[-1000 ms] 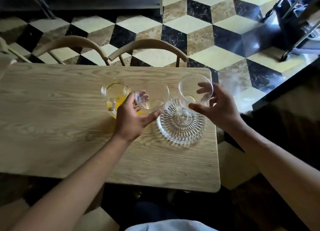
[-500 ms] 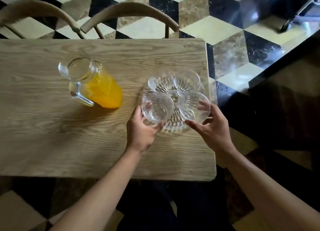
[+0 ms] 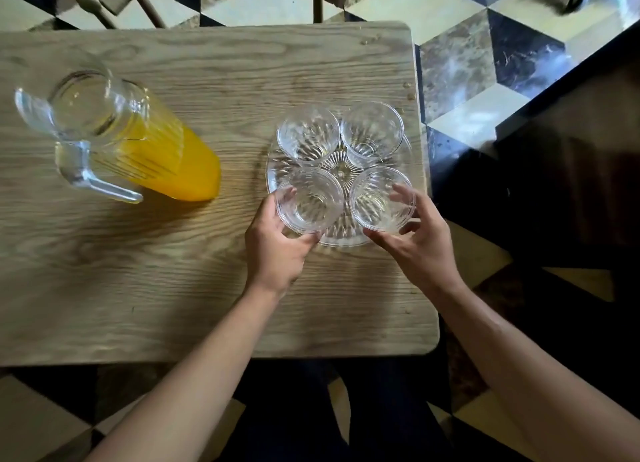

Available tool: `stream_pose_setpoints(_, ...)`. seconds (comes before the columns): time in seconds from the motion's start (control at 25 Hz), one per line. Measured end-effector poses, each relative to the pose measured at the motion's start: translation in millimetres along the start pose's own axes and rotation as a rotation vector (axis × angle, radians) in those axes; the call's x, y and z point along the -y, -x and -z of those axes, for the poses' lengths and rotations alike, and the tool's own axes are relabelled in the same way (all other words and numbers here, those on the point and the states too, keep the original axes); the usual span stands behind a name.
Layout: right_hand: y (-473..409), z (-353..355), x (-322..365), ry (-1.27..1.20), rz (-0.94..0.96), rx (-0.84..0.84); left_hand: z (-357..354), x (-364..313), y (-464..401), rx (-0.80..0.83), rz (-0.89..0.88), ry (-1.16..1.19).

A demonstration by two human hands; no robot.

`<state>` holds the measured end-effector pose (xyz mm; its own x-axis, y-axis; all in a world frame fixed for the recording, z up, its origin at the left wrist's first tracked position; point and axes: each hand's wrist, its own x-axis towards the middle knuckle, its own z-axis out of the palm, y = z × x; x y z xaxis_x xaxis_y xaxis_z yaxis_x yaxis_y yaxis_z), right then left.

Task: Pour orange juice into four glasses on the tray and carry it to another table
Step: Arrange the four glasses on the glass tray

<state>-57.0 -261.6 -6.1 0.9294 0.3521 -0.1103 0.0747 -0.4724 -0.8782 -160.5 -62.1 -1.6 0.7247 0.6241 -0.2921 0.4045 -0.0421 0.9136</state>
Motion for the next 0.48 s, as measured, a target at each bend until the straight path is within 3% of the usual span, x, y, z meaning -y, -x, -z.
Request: stream_pose_setpoints(0.48, 0.3, -4.7, 0.6, 0.058, 0.032, 0.0, -8.3, 0.4, 0.2, -0.018, 0.063, 0.056)
